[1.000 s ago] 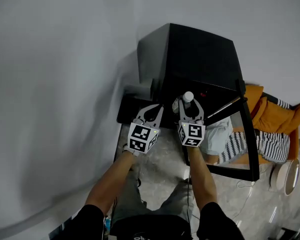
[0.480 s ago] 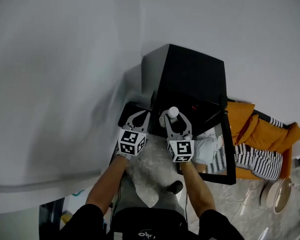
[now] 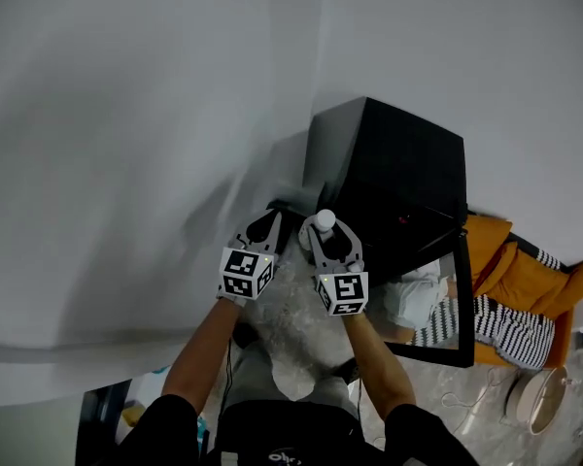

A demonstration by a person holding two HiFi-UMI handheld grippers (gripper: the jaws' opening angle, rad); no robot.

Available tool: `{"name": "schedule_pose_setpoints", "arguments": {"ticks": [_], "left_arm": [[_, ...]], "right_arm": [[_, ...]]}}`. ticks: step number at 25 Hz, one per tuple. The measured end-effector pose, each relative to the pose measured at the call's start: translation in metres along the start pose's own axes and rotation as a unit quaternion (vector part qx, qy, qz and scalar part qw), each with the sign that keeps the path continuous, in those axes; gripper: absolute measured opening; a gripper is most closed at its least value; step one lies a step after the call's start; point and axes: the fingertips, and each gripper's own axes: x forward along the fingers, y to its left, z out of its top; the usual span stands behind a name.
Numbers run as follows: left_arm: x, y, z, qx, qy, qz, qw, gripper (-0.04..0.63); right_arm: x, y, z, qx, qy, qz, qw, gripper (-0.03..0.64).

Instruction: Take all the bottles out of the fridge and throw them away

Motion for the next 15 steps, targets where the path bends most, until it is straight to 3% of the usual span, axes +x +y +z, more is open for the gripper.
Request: {"name": "schedule_pose_setpoints", "arguments": {"ticks": [8,15], "left_arm": [[-0.008,0.068,0.001,0.000,0.012,-0.009,0.9999,0.006],[0.006,0.087,-0.007,-0.001,0.017,0.005,0.9999,0.006]], "right_arm": [[0.068,0.052,0.001,0.013,-0.003,-0.004,1.000,0.184],[0.107,0.046,-0.006,0.004,0.001,0.019,1.000,0.184]]}}
